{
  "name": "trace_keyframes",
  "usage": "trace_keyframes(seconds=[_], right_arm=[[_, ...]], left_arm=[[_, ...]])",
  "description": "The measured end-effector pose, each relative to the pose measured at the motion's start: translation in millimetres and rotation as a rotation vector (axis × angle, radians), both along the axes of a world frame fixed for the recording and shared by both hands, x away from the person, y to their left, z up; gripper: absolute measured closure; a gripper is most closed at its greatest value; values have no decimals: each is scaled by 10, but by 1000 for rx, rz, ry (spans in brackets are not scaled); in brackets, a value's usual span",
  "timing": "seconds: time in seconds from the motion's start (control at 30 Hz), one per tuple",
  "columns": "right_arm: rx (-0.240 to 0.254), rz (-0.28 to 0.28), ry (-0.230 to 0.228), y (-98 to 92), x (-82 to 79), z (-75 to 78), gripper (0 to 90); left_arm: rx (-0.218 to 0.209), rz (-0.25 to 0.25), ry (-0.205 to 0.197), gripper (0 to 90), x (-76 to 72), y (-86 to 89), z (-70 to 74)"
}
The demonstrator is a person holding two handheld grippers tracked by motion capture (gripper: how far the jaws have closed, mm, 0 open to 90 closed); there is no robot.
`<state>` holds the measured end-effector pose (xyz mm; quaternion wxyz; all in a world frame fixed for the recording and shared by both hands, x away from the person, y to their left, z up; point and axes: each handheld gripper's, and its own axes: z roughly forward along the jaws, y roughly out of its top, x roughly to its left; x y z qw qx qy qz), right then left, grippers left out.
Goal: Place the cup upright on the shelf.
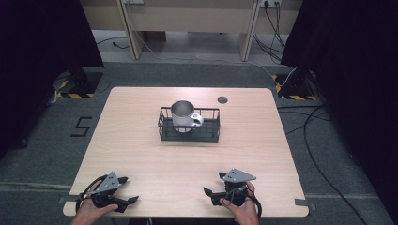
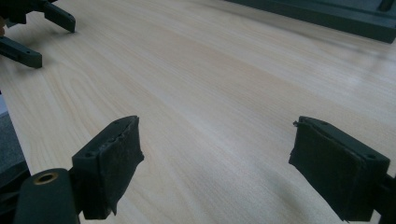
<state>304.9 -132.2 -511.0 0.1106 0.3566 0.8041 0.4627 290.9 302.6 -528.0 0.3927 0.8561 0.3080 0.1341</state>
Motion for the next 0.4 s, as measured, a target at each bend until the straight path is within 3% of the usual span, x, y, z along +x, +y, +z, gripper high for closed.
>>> trace_keyframes(seconds=[0.4], right_arm=[[4, -20, 2, -51, 7, -2, 158]], left_arm=[[0, 0, 0, 137, -1, 0, 0]])
